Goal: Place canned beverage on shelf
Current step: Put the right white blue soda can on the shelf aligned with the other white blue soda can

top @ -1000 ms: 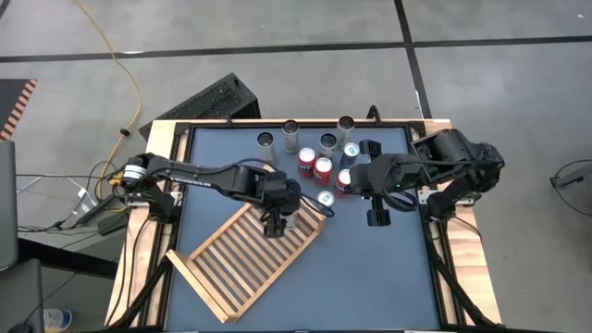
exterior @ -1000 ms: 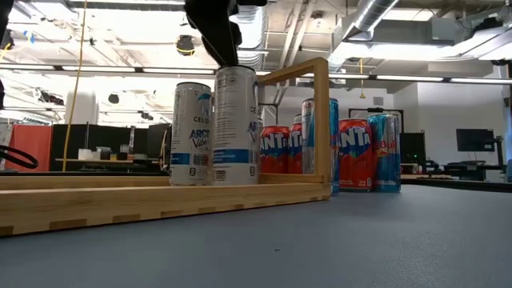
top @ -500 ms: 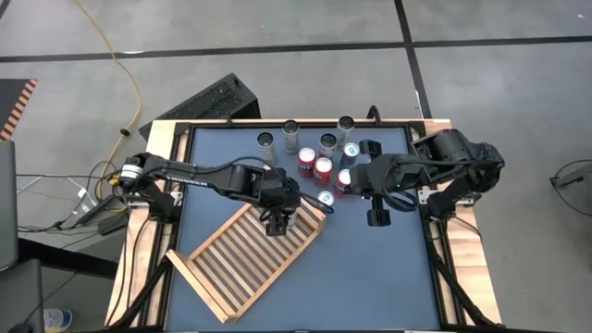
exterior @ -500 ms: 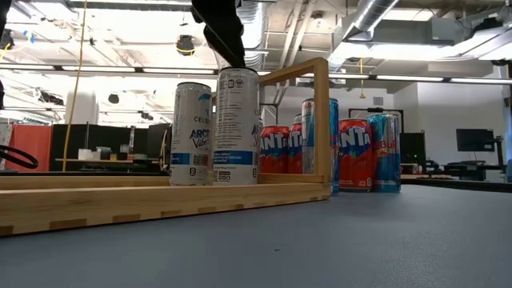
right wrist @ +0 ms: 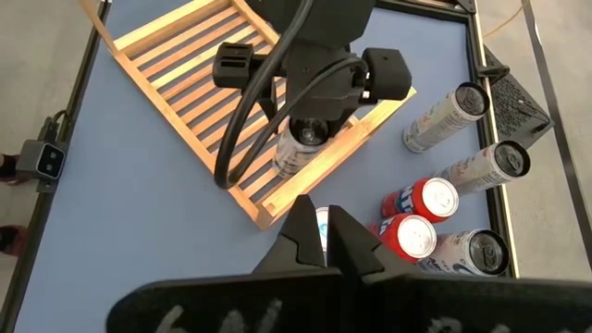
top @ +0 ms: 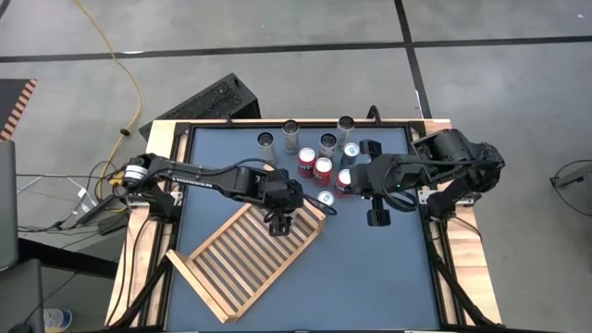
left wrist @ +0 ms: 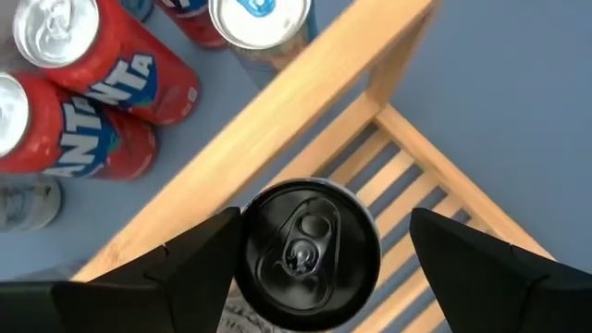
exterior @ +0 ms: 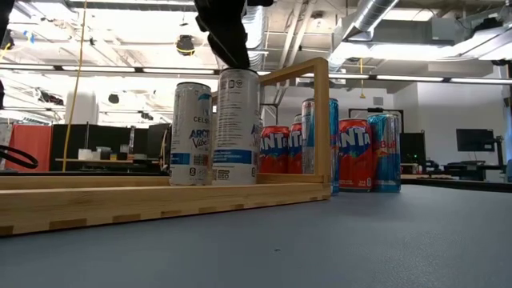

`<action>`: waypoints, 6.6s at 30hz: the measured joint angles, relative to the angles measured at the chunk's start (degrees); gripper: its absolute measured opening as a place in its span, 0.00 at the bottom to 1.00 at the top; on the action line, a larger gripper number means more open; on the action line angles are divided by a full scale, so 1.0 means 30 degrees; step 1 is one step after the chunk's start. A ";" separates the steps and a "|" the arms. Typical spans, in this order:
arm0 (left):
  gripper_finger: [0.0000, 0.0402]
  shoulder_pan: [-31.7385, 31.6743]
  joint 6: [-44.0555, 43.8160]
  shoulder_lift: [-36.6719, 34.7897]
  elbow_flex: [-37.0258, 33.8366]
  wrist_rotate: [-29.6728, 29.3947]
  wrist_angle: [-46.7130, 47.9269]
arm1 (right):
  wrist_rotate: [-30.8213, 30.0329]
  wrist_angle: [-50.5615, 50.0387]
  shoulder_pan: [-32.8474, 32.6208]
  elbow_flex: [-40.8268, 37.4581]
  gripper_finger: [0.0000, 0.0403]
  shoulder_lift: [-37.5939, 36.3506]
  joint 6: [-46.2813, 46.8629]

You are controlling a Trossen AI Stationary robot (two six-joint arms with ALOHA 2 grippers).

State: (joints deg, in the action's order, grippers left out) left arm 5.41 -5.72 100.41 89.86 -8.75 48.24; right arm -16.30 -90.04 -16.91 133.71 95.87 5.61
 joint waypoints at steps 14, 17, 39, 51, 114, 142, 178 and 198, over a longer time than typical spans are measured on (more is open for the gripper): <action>0.72 0.0568 0.0044 -0.0119 0.0795 -0.0100 0.1430 | 0.0005 0.0007 0.0000 0.0000 0.00 -0.0005 0.0000; 0.73 0.0647 0.0090 -0.0126 0.1007 -0.0560 0.1575 | 0.0399 0.0007 0.0000 0.0000 0.00 -0.0007 0.0006; 0.88 0.0625 0.0226 0.0313 0.1122 -0.1200 0.1517 | 0.0481 0.0007 -0.0007 0.0000 0.00 -0.0007 -0.0007; 0.87 0.0560 0.0153 0.1308 0.1129 -0.1068 0.1771 | 0.0802 0.0014 -0.0012 0.0000 0.00 -0.0003 -0.0007; 0.64 -0.0684 1.7337 -0.0163 0.1122 0.3723 0.3306 | 0.1042 0.0007 -0.0117 0.0000 0.00 0.0000 0.0268; 0.64 -0.1810 1.8389 -0.0155 0.0616 0.4818 0.2952 | 0.1457 0.0007 -0.0102 0.0000 0.00 -0.0007 0.0915; 0.65 -0.1968 1.8417 -0.0155 -0.0189 0.4480 0.2510 | 0.1414 0.0007 0.0066 -0.0007 0.00 -0.0001 0.1144; 0.74 -0.2427 1.6752 -0.0155 -0.0189 0.4853 0.2459 | 0.1406 0.0007 0.0058 -0.0007 0.00 0.0000 0.1188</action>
State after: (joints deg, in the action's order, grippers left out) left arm -1.87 44.54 99.94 89.30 5.81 55.61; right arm -12.08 -90.02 -16.73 133.69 95.88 9.17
